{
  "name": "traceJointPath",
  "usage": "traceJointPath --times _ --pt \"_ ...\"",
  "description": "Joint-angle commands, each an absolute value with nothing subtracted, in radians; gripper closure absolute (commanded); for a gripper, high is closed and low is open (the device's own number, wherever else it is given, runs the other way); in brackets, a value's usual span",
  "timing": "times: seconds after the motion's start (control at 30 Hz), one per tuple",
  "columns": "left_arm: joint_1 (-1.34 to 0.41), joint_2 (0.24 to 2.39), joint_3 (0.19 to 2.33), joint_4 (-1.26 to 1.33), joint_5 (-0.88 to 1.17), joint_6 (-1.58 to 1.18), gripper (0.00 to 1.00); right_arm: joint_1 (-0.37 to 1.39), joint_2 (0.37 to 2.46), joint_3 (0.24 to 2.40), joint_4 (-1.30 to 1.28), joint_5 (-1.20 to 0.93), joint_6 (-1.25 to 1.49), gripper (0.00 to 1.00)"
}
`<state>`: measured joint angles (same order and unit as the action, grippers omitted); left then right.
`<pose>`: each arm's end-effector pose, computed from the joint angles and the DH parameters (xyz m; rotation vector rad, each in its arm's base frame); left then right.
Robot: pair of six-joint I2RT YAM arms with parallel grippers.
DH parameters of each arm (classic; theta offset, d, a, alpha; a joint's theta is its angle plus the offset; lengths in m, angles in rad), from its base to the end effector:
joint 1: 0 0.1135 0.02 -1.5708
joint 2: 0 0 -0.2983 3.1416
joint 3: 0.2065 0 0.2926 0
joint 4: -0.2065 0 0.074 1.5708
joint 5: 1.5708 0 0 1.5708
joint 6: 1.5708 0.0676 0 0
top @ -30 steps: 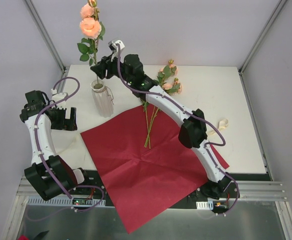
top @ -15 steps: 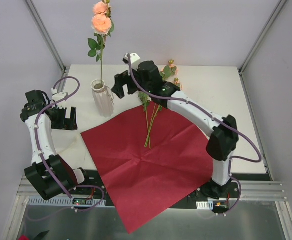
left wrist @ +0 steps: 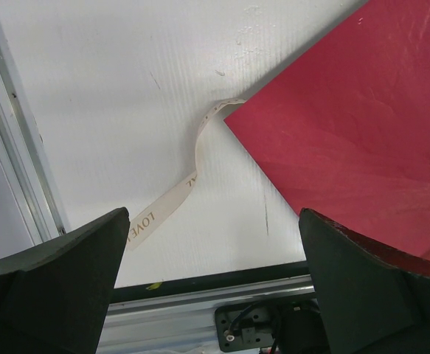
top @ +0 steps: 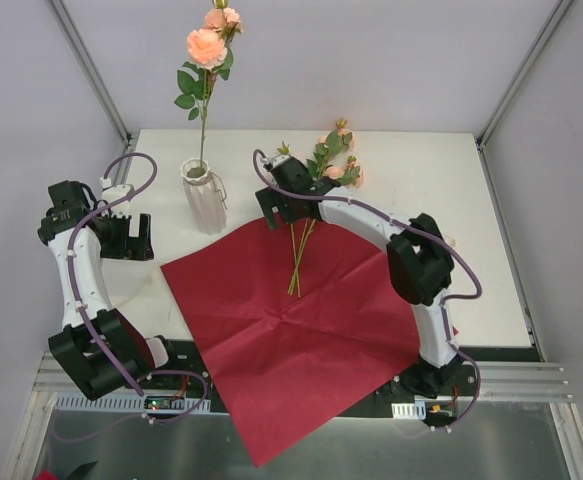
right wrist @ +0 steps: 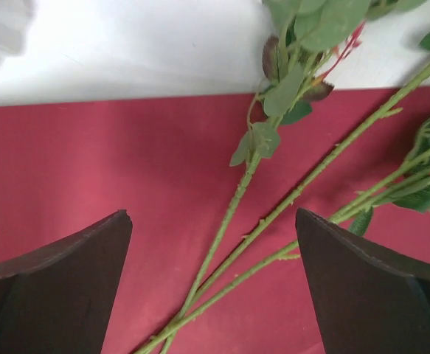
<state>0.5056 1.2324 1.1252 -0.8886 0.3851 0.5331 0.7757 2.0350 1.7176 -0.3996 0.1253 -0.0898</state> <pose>0.2629 0.1165 0.3092 0.1755 2.4564 -0.0553 0.3991 0.3796 0.2551 -0.9008 2.1057 0.2149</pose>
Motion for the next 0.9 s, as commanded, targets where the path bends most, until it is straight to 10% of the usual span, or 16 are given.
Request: traceJointPath --times 0.0,0.67,0.87 --pt "0.514 1.224 1.123 -0.891 0.403 0.546 0.01 0.77 2.117 1.827 -0.497 0.202 -0.061 0.09" --pt "0.523 1.22 1.106 -0.881 0.394 0.558 0.01 0.704 2.372 1.962 -0.512 0.138 0.052 0.44" --pt "0.523 1.206 1.101 -0.879 0.377 0.568 0.01 0.703 2.347 1.934 -0.474 0.106 0.077 0.83"
